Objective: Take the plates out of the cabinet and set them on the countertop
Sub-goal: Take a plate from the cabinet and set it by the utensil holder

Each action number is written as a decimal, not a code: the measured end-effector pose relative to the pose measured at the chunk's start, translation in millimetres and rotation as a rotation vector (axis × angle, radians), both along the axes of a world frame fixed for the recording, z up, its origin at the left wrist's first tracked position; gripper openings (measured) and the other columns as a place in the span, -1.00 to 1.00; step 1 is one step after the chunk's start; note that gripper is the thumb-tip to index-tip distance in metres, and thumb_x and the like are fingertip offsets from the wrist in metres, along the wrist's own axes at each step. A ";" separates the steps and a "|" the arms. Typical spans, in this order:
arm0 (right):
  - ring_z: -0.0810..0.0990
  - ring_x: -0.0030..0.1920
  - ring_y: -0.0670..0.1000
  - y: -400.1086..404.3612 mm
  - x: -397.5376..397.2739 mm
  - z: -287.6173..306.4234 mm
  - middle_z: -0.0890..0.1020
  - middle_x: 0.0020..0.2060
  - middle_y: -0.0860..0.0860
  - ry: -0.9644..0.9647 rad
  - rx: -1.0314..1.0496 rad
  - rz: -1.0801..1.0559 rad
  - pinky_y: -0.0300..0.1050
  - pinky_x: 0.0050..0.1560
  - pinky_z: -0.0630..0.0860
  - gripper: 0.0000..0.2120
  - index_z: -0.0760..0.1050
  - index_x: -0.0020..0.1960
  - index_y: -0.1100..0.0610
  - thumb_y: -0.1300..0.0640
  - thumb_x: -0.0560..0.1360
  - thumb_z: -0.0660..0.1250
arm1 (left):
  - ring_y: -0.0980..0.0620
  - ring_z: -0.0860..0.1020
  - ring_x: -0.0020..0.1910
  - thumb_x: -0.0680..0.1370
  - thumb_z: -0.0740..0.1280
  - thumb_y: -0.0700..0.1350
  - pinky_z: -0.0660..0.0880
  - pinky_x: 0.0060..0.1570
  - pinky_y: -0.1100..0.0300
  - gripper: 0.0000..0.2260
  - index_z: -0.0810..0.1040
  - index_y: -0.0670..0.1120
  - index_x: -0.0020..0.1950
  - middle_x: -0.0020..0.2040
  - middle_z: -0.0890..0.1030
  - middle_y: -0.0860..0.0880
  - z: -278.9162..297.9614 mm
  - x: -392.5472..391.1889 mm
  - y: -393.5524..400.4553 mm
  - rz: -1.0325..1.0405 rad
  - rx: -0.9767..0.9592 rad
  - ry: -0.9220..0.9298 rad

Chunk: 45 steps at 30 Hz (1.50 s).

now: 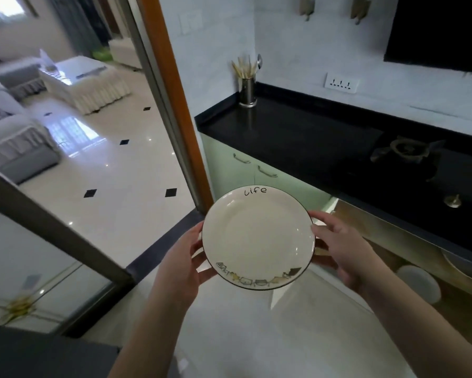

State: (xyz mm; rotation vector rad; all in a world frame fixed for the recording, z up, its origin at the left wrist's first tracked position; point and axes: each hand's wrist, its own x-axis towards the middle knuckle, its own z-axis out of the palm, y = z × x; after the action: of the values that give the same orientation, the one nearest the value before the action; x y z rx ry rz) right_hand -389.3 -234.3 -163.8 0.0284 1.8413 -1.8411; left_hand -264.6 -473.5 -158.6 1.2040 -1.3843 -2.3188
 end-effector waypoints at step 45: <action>0.68 -0.19 -0.02 -377.4 -260.4 -14.2 0.69 -0.16 0.00 -0.097 -0.024 -0.068 -0.07 -0.29 0.61 -0.72 0.57 0.12 -0.10 0.21 0.62 0.19 | -0.11 0.64 0.00 0.58 0.26 -0.18 0.61 -0.34 0.11 -0.75 0.69 0.05 0.09 -0.08 0.72 0.01 -5.9 -287.6 -386.9 -0.144 -0.058 0.017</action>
State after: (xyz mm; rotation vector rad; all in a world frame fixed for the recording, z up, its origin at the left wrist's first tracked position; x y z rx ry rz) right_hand -649.8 -611.7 -178.0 0.1713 1.7713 -1.8734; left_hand -552.2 -860.3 -164.4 1.0991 -1.5697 -2.3584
